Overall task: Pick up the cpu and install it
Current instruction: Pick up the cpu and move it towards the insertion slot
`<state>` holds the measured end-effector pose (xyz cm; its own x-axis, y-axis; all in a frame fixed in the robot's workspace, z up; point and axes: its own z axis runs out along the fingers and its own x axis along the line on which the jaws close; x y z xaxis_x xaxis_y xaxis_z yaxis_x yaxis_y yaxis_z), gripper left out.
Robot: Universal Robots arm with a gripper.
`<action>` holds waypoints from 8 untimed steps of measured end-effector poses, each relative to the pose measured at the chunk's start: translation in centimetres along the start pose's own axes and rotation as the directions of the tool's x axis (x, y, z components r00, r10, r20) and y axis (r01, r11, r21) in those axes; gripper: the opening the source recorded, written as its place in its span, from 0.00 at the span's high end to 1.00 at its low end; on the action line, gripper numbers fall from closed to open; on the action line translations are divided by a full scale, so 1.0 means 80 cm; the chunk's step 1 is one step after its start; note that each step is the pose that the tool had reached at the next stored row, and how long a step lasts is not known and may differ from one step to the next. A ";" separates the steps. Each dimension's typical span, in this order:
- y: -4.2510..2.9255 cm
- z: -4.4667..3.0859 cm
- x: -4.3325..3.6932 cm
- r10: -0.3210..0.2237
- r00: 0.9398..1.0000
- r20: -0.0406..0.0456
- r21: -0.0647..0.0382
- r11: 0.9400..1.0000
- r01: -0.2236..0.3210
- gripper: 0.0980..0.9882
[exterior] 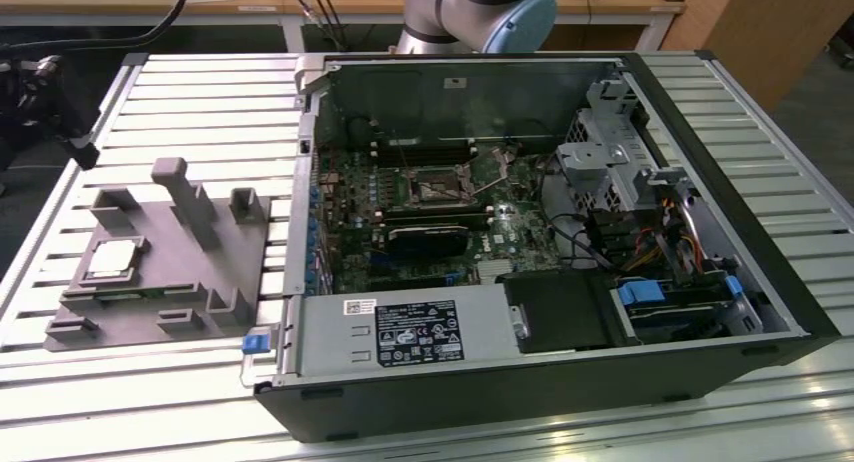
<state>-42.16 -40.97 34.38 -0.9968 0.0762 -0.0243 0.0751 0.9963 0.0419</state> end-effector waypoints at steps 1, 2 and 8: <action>-0.0001 0.0018 0.000 0.000 1.000 0.000 0.000 1.000 0.000 0.26; -0.0002 0.0039 0.000 0.000 1.000 0.000 0.000 1.000 0.000 0.19; -0.0007 0.0172 0.000 0.000 1.000 -0.001 0.000 1.000 0.000 0.00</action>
<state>-42.16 -40.96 33.00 -0.9969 0.0759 -0.0229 0.0749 0.9963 0.0418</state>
